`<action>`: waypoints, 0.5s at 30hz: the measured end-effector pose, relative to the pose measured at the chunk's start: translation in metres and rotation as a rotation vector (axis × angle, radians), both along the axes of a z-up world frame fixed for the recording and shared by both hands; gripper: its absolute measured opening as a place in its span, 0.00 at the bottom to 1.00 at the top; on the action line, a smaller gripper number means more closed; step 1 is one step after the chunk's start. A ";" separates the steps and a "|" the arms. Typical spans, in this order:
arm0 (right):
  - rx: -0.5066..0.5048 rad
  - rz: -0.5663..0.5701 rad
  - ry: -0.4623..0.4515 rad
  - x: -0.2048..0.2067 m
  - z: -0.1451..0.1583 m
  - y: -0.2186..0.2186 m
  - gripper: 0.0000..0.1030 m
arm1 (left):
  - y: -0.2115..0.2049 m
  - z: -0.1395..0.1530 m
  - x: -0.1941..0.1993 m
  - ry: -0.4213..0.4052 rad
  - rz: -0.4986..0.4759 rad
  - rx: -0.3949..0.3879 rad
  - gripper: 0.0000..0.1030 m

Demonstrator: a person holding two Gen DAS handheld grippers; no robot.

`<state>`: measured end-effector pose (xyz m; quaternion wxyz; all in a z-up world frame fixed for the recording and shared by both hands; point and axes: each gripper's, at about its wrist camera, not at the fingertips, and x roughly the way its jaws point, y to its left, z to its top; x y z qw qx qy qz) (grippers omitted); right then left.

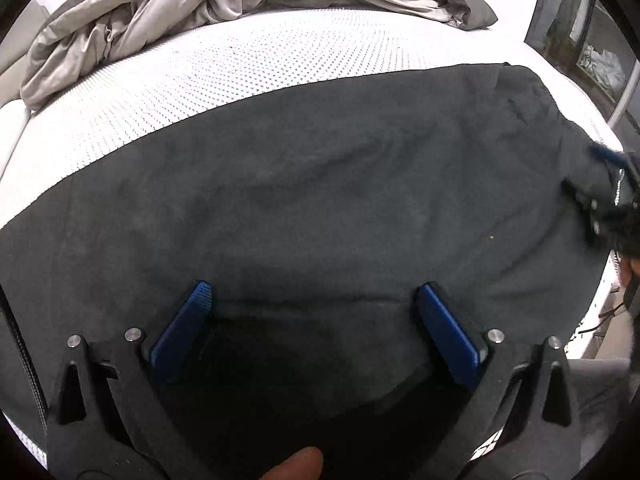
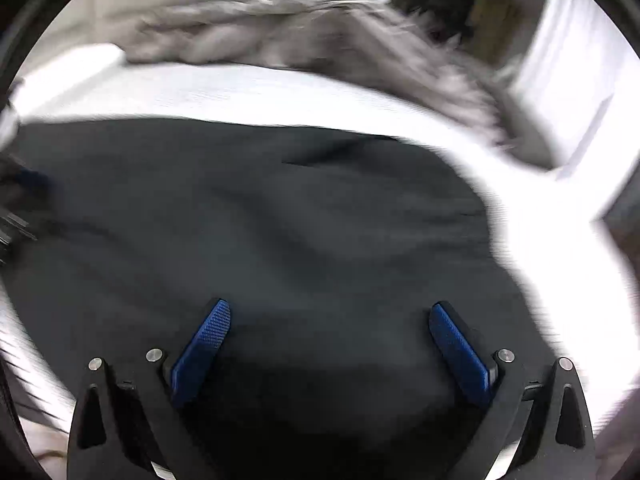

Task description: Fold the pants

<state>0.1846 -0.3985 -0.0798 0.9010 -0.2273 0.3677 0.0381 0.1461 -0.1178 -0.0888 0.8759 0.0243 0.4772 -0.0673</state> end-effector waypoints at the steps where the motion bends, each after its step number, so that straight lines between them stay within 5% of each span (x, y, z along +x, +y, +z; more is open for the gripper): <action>1: -0.049 -0.049 -0.030 0.002 -0.001 -0.010 0.98 | -0.001 0.000 0.000 0.002 -0.001 0.005 1.00; 5: 0.079 -0.146 -0.025 0.000 0.004 -0.041 0.99 | 0.003 0.011 0.005 0.020 -0.027 -0.069 0.99; 9: 0.148 -0.069 -0.042 -0.011 0.016 -0.026 0.99 | -0.021 0.030 0.003 -0.068 -0.097 -0.159 0.99; 12: 0.224 0.028 -0.008 -0.020 0.019 0.008 0.99 | -0.051 0.017 0.006 -0.054 -0.142 -0.149 0.99; 15: 0.261 0.094 0.069 -0.016 0.004 0.030 0.99 | -0.073 -0.003 0.008 -0.025 -0.158 -0.042 1.00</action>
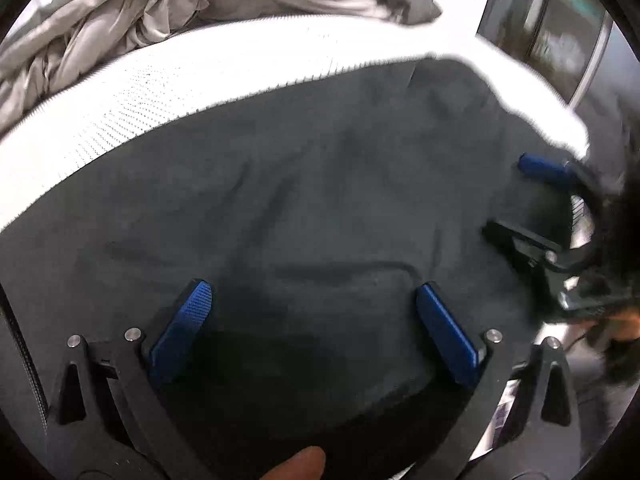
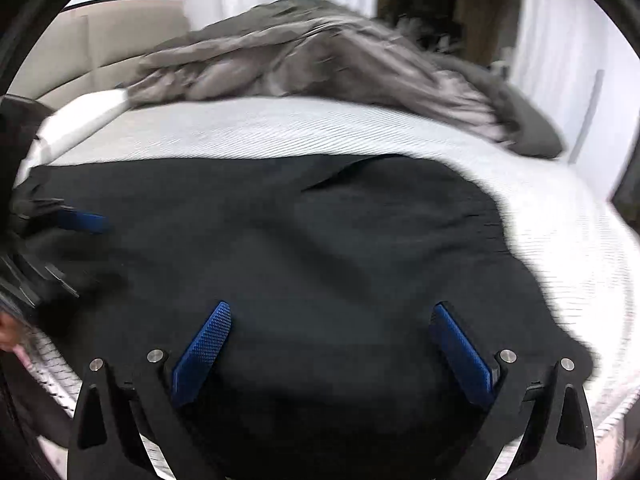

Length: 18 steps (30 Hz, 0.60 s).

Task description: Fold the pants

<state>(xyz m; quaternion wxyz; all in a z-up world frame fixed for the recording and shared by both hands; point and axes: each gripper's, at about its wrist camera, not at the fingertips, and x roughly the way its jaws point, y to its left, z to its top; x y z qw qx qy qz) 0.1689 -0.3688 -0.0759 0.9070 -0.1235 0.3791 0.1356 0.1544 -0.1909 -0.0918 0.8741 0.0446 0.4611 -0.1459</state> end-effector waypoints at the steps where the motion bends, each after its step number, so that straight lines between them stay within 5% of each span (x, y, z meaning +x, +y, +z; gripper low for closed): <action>1: -0.014 0.015 0.026 0.000 -0.008 0.003 0.99 | -0.001 0.000 -0.002 -0.009 -0.004 0.003 1.00; 4: -0.052 0.038 0.012 -0.009 -0.017 -0.005 0.98 | 0.007 0.003 -0.011 -0.010 0.014 -0.002 1.00; 10: -0.243 -0.155 -0.099 -0.008 -0.010 -0.058 0.99 | 0.047 0.003 -0.038 -0.033 0.057 -0.039 1.00; 14: -0.116 -0.214 -0.102 -0.014 0.000 -0.065 0.99 | 0.067 0.012 -0.043 -0.071 0.058 -0.027 1.00; 18: -0.012 -0.117 -0.124 -0.016 0.018 -0.036 0.99 | 0.061 0.024 -0.049 -0.099 0.055 -0.026 0.99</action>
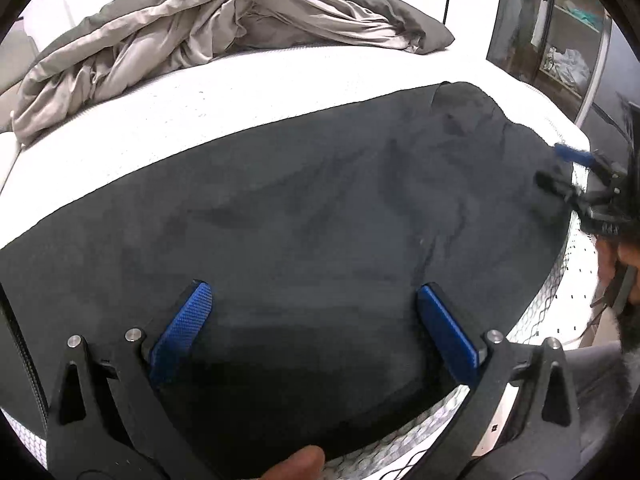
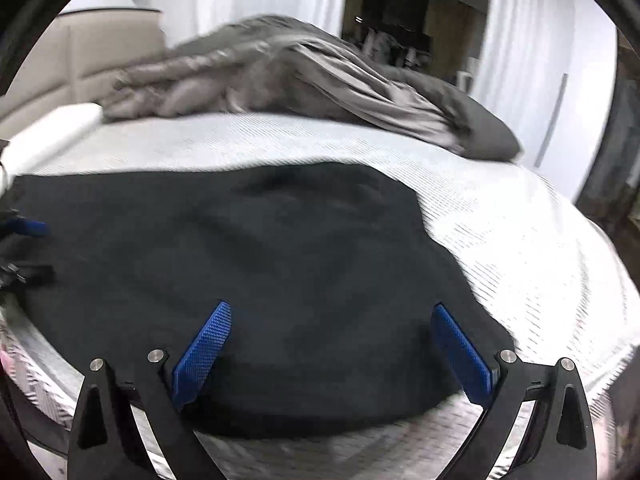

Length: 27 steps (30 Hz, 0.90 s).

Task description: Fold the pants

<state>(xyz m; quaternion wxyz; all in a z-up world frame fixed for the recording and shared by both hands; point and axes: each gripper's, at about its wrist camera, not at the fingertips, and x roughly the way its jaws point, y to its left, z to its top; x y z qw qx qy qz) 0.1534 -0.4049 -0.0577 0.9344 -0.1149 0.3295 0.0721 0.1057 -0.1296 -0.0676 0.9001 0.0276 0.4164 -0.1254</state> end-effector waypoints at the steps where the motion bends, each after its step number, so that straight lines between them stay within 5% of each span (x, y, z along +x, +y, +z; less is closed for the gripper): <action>1: 0.041 0.037 0.021 0.003 -0.001 0.011 0.99 | -0.003 0.000 0.006 0.025 -0.001 -0.005 0.99; 6: 0.148 0.110 0.156 0.037 -0.027 0.054 0.99 | -0.006 -0.010 0.048 0.120 0.093 -0.034 0.99; 11: -0.025 0.132 0.120 0.052 -0.041 0.066 0.99 | 0.009 -0.017 0.063 0.174 0.162 -0.035 0.99; 16: -0.229 -0.168 0.029 0.067 -0.035 0.004 0.99 | 0.026 -0.018 0.060 0.177 0.236 0.024 1.00; 20: -0.091 -0.191 0.054 0.068 -0.022 -0.015 0.99 | 0.027 -0.010 0.057 0.183 0.212 0.026 0.99; 27: 0.096 -0.006 0.099 0.088 0.002 0.032 1.00 | 0.011 0.012 0.080 0.113 0.204 -0.006 0.99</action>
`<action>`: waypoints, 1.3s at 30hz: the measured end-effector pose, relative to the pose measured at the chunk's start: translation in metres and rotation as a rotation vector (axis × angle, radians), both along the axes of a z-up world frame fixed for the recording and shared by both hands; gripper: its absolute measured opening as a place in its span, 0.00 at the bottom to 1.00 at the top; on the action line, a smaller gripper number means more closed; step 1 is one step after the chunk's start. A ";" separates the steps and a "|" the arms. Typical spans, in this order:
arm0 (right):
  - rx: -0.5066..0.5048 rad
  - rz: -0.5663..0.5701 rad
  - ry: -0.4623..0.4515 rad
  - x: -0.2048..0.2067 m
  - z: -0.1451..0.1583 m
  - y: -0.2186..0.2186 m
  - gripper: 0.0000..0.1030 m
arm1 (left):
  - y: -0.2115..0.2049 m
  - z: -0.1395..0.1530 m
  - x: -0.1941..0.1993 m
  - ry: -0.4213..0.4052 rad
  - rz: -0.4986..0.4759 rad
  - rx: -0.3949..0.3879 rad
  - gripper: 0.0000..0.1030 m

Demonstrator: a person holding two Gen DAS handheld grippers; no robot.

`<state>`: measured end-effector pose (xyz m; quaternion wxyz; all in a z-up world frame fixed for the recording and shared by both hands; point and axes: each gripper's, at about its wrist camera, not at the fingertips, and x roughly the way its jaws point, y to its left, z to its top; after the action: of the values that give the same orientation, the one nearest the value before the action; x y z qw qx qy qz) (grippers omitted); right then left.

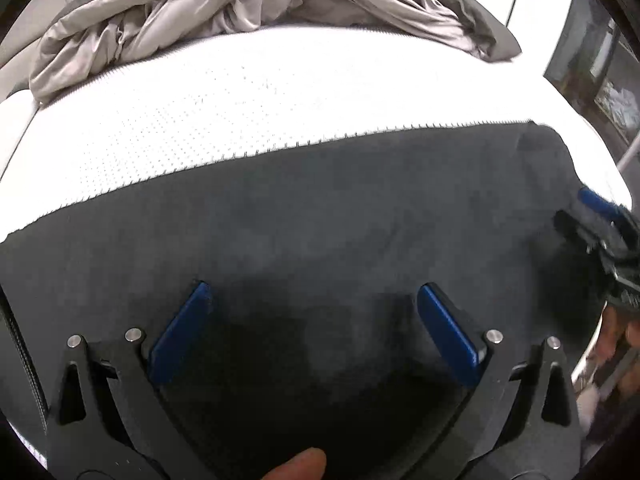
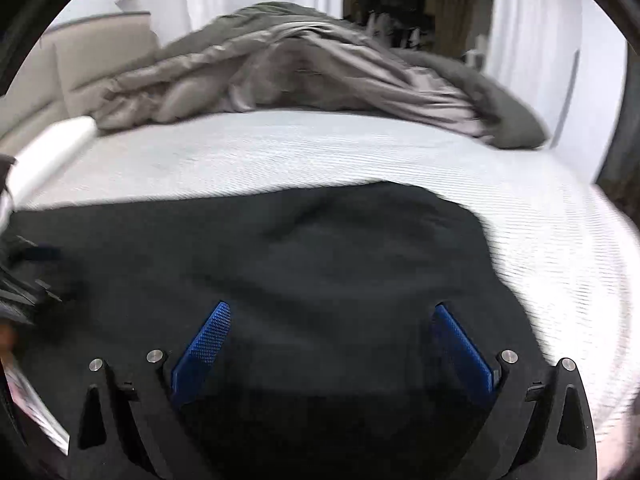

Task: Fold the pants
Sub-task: 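Pinch the black garment's edge with both tools, then open them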

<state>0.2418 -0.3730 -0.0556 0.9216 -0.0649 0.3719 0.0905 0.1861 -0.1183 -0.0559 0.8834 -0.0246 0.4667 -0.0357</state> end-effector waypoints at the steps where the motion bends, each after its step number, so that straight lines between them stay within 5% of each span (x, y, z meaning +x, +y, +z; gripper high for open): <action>1: 0.047 0.015 0.017 0.009 0.001 0.011 0.99 | -0.001 -0.004 0.009 0.011 0.009 0.000 0.99; 4: 0.054 0.058 0.071 0.031 -0.011 0.035 0.99 | -0.004 -0.022 0.028 0.087 0.024 0.012 0.99; 6: -0.045 0.075 0.137 0.047 -0.033 0.046 0.99 | -0.001 -0.024 0.027 0.075 0.027 0.007 0.99; 9: -0.194 0.066 0.104 0.046 -0.046 0.041 0.98 | 0.006 -0.024 0.019 0.067 0.018 0.033 0.99; 14: -0.319 -0.192 0.045 0.047 -0.042 -0.025 0.99 | 0.035 -0.025 0.001 0.057 0.059 0.033 0.99; 17: -0.188 -0.235 0.059 0.043 -0.041 -0.054 0.99 | 0.053 -0.026 0.005 0.050 0.053 0.043 0.99; 20: -0.211 -0.223 0.031 0.035 -0.039 -0.051 0.99 | 0.058 -0.028 0.006 0.045 0.057 0.047 0.99; 30: -0.079 0.013 0.036 0.024 -0.017 0.007 0.99 | 0.043 -0.020 0.007 0.051 0.113 0.115 0.99; 35: -0.041 0.055 0.043 0.031 -0.012 0.029 0.99 | 0.007 0.000 0.037 0.019 0.044 0.109 0.99; 39: -0.028 0.053 0.056 0.057 -0.016 0.056 0.99 | 0.002 -0.011 0.073 0.006 0.049 0.095 0.99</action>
<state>0.2992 -0.3166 -0.0714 0.9071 -0.0849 0.3968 0.1115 0.2591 -0.1159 -0.0672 0.8828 0.0058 0.4697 0.0083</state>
